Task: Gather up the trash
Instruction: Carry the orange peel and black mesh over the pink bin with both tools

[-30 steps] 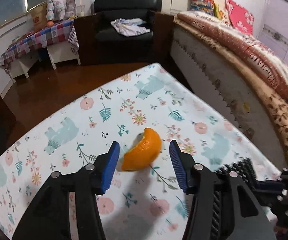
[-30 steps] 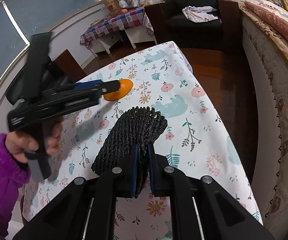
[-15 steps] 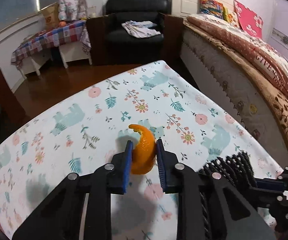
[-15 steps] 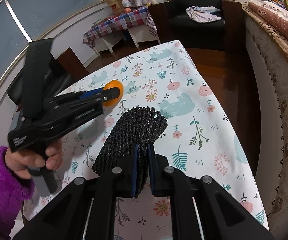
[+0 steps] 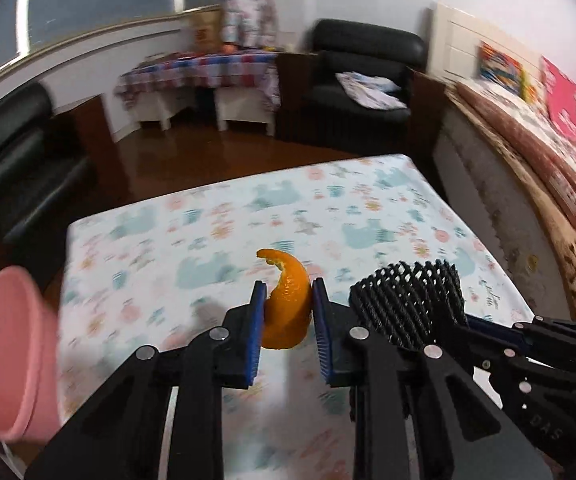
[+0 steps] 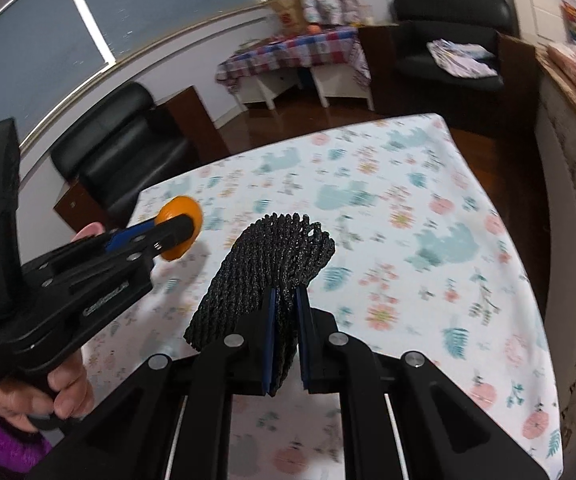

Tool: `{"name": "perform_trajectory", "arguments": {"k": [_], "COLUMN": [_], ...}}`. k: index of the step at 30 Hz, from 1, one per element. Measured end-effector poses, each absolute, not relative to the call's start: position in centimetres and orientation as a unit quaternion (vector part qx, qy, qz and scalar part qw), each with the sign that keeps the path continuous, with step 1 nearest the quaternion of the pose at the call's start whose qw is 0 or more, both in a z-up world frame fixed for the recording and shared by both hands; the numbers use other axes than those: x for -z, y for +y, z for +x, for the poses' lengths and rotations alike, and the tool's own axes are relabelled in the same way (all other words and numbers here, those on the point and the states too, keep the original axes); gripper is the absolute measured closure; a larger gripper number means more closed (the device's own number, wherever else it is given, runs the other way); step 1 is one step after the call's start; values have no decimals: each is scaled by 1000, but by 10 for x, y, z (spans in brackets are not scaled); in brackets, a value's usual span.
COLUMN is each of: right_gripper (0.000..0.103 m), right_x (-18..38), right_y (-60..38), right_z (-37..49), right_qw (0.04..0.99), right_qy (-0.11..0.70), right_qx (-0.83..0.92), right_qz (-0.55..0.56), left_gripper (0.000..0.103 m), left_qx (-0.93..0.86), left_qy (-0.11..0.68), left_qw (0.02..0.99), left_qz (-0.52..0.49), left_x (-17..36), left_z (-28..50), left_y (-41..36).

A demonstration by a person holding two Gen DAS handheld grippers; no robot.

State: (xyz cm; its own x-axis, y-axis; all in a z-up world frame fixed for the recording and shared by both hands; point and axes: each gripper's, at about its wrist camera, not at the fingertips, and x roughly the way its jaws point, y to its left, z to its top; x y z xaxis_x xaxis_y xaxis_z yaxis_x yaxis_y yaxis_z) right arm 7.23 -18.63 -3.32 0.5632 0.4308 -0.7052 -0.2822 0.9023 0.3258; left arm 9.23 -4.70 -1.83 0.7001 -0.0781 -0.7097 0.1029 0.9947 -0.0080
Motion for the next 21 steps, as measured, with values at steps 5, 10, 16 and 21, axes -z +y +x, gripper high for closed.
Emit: {"name": "perform_trajectory", "arguments": {"k": [5,10,16,21], "right_gripper": [94,94,94,94], "right_x": [22,8,-7,-20], "right_y": [-146,-98,-45,6], "right_z": [74,76,77,74], "right_qw": [877,874,871,866], "right_qy": [412,397,378,361], "right_qx": [-240,-276,-313,-346], "right_qz": [65,37,6,-21], "left_gripper": [80,80,80,80], "left_qx": [-5,-52,-105,-140], "left_qy": [369,354,334,326], "left_qw": [930,934,936,932], "left_qz": [1,-17,-42,-65], "left_x": [8,-2,-11,-15], "left_z": [66,47,27,13], "left_y": [-9,29,73,109]}}
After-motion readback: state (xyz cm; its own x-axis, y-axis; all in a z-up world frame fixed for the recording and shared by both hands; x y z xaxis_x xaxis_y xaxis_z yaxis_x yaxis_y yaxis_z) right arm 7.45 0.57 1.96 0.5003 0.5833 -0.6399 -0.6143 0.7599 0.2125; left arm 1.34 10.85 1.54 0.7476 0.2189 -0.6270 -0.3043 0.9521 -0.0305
